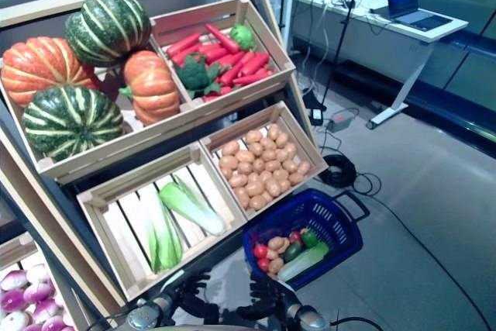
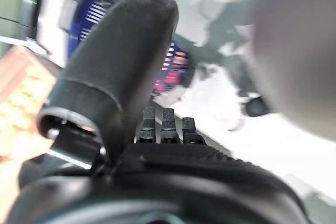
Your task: Put vegetables into the basket
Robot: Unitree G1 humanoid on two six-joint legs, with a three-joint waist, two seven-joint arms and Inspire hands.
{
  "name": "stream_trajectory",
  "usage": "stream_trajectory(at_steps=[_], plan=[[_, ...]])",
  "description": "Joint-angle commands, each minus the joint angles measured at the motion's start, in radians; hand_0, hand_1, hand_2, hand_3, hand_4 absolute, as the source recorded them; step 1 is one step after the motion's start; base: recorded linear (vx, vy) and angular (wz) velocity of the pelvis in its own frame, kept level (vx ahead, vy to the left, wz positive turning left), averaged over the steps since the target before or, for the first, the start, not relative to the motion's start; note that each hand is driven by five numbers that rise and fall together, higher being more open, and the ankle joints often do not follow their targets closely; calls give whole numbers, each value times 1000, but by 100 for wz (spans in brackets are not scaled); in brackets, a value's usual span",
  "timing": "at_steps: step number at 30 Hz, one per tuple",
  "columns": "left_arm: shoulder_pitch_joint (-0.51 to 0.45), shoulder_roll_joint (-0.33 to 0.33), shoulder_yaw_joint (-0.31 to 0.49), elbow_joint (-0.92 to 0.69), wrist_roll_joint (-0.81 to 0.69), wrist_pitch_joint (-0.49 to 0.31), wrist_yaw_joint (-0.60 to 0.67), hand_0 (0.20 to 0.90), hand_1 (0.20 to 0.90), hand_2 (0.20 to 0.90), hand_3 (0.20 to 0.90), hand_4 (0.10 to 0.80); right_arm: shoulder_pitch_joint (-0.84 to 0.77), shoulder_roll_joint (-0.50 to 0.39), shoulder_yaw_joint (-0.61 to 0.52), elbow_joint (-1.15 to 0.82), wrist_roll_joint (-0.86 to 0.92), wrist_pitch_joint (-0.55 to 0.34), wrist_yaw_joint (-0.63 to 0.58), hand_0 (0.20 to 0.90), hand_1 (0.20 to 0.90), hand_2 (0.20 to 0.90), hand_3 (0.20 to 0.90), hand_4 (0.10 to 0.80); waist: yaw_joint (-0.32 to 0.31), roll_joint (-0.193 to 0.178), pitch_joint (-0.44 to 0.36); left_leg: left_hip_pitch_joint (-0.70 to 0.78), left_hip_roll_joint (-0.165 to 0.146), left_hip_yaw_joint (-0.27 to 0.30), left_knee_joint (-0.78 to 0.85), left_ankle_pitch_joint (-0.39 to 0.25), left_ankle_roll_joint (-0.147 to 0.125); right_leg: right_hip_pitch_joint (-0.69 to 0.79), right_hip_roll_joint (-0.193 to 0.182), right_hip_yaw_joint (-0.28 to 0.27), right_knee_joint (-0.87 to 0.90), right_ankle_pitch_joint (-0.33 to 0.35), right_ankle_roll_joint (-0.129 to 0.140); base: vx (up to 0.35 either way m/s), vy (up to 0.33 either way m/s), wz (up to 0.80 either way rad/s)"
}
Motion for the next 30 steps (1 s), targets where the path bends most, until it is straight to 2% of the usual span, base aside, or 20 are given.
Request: stream_trajectory(at_steps=[1, 3, 4, 6, 7, 8, 9, 10, 11, 13, 14, 16, 17, 18, 19, 21, 23, 26, 30], plan=[[-133, 33, 41, -236, -148, -182, -5, 900, 900, 900, 900, 800, -82, -10, -61, -115, 38, -23, -39, 900, 900, 900, 900, 800, 33, -15, 62, 82, 7, 36, 8, -82, -18, -86, -65, 79, -26, 178, -10, -32, 30, 4], [-130, 52, 69, -317, -229, -189, 7, 900, 900, 900, 900, 800, -74, -19, -72, -148, 50, -12, -51, 900, 900, 900, 900, 800, 38, -14, 70, 78, 5, 28, 8, -79, -17, -88, -65, 77, -22, 176, -14, -24, 25, 4], [-120, 54, 119, -382, -316, -184, 22, 900, 900, 900, 900, 800, -60, -21, -87, -177, 51, -6, -62, 900, 900, 900, 900, 800, 44, -14, 76, 73, 4, 20, 8, -76, -15, -91, -65, 73, -17, 174, -18, -9, 22, 4], [-113, 46, 163, -406, -349, -202, 71, 900, 900, 900, 900, 800, -46, -16, -97, -200, 45, -4, -76, 900, 900, 900, 900, 800, 48, -15, 80, 68, 2, 15, 8, -74, -15, -94, -66, 69, -15, 173, -21, 0, 0, 0], [-108, 33, 208, -396, -324, -219, 163, 900, 900, 900, 900, 800, -32, -10, -104, -218, 38, -5, -83, 900, 900, 900, 900, 800, 51, -18, 84, 63, 2, 9, 8, -70, -15, -97, -65, 63, -9, 172, -24, 0, 0, 0], [-107, 32, 211, -395, -320, -222, 174, 900, 900, 900, 900, 800, -31, -10, -104, -219, 38, -5, -83, 900, 900, 900, 900, 800, 51, -18, 84, 62, 2, 9, 8, -70, -15, -98, -66, 63, -8, 171, -24, 60, 10, 3], [-109, 21, 236, -368, -257, -224, 297, 900, 900, 900, 900, 800, -22, -2, -102, -233, 37, -7, -90, 900, 900, 900, 900, 800, 51, -21, 87, 60, 1, 5, 8, -66, -16, -100, -65, 59, 1, 167, -28, 61, 11, 4], [-110, 19, 241, -362, -239, -222, 328, 900, 900, 900, 900, 800, -19, 0, -101, -236, 38, -7, -91, 900, 900, 900, 900, 800, 50, -21, 87, 59, 1, 4, 8, -65, -16, -101, -64, 59, 4, 165, -28, 104, 23, 8], [-121, 15, 257, -335, -171, -219, 443, 900, 900, 900, 900, 800, -15, 1, -97, -248, 51, -7, -94, 900, 900, 900, 900, 800, 48, -24, 91, 58, 1, 2, 8, -62, -17, -103, -64, 57, 10, 163, -30, 84, 27, 8], [-132, 9, 270, -313, -122, -202, 545, 900, 900, 900, 900, 800, -11, 1, -93, -256, 59, -12, -97, 900, 900, 900, 900, 800, 44, -26, 96, 56, 2, 2, 8, -59, -19, -106, -64, 57, 14, 161, -31, 83, 45, 4], [-147, 1, 287, -281, -29, -173, 687, 900, 900, 900, 900, 800, -2, 4, -88, -278, 70, -12, -103, 900, 900, 900, 900, 800, 38, -27, 100, 55, 3, 6, 8, -55, -21, -112, -65, 60, 18, 162, -31, 71, 63, 0], [-159, -3, 295, -260, 23, -148, 779, 900, 900, 900, 900, 800, 2, 2, -84, -296, 72, -11, -105, 900, 900, 900, 900, 800, 34, -27, 105, 52, 4, 9, 11, -52, -22, -120, -68, 62, 21, 163, -30, 10, 80, 0], [-199, -9, 293, -222, 54, -98, 901, 900, 900, 900, 900, 800, -10, -8, -69, -318, 79, -17, -112, 900, 900, 900, 900, 800, 27, -28, 126, 27, 2, 12, 32, -52, -24, -148, -73, 65, 34, 164, -32, -73, 91, 2], [-211, -10, 291, -212, 57, -91, 926, 900, 900, 900, 900, 800, -16, -11, -64, -323, 80, -18, -115, 900, 900, 900, 900, 800, 25, -28, 132, 18, 2, 12, 39, -52, -24, -158, -74, 66, 40, 163, -32, -267, 142, 0], [-276, -12, 281, -175, 44, -73, 975, 900, 900, 900, 900, 800, -54, -29, -40, -329, 95, -36, -126, 900, 900, 900, 900, 800, 14, -28, 171, -34, 0, 15, 83, -53, -25, -213, -79, 71, 81, 158, -36, -298, 117, -6], [-321, -12, 275, -156, 30, -66, 997, 900, 900, 900, 900, 800, -90, -37, -29, -327, 103, -44, -133, 900, 900, 900, 900, 800, 6, -28, 202, -72, -3, 18, 124, -56, -26, -255, -81, 74, 128, 147, -40, -313, 120, -13], [-399, 5, 262, -154, 43, -41, 1073, 900, 900, 900, 900, 800, -149, -53, -1, -347, 119, -54, -145, 900, 900, 900, 900, 800, -9, -33, 270, -174, -6, 35, 251, -69, -25, -372, -88, 93, 275, 117, -48, -281, 118, -8], [-440, 26, 267, -164, 38, -7, 1130, 900, 900, 900, 900, 800, -170, -65, 15, -373, 129, -46, -154, 900, 900, 900, 900, 800, -19, -50, 307, -259, -8, 54, 385, -108, -20, -462, -93, 113, 402, 74, -56, -115, 79, -24], [-477, 54, 301, -147, -3, -10, 1146, 900, 900, 900, 900, 800, -184, -79, 21, -393, 141, -43, -160, 900, 900, 900, 900, 800, -26, -65, 335, -359, -3, 59, 520, -153, -11, -547, -92, 138, 530, 25, -70, -83, 89, -20]])
